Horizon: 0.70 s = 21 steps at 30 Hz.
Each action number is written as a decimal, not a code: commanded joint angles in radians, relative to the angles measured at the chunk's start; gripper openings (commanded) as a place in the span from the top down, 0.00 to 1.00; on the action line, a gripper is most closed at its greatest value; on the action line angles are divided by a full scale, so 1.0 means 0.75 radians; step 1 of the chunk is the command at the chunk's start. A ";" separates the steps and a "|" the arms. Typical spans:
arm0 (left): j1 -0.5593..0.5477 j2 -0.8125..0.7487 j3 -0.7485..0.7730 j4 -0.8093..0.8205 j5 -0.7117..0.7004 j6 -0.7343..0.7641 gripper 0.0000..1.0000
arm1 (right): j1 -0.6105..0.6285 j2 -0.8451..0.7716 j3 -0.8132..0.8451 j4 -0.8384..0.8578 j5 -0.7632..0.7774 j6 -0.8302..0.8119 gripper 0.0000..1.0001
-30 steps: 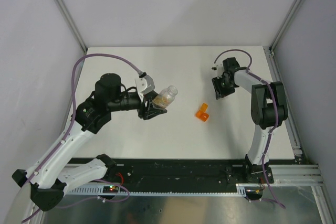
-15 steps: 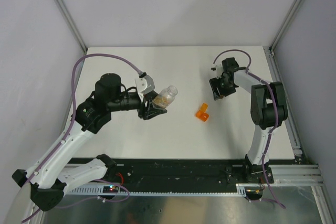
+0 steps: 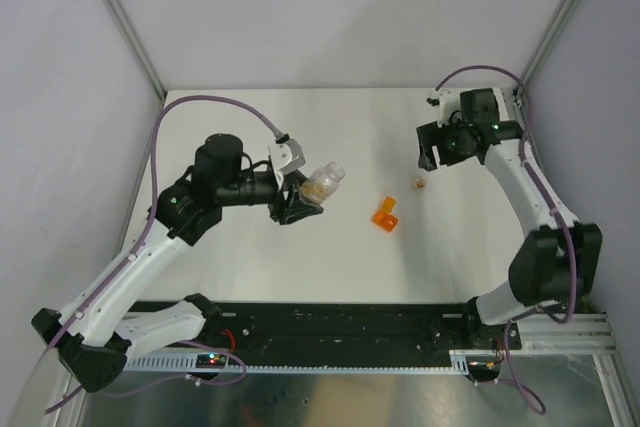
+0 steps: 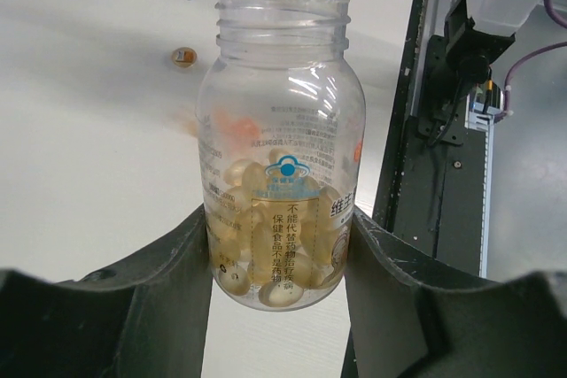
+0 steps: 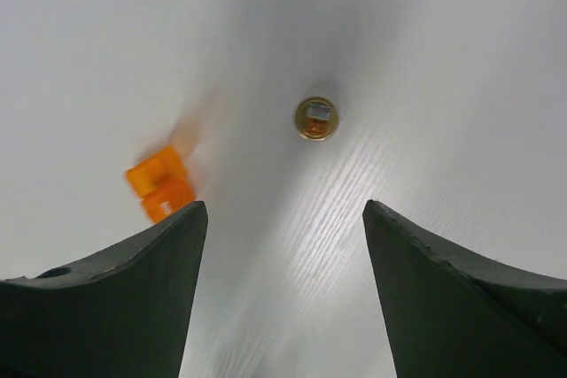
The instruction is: Sort the pills into containers
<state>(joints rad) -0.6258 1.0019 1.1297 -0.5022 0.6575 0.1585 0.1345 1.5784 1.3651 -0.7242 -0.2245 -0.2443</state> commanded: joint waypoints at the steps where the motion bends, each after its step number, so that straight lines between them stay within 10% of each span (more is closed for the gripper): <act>1: 0.009 0.041 0.104 0.054 0.037 0.007 1.00 | 0.002 -0.203 0.055 -0.125 -0.184 0.004 0.23; 21: 0.003 0.216 0.235 0.155 0.146 -0.104 1.00 | 0.272 -0.674 0.146 -0.115 -0.700 -0.067 0.06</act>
<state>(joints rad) -0.6258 1.1568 1.2552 -0.4332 0.7101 0.1070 0.2813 1.0706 1.4345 -0.8474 -0.6209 -0.2535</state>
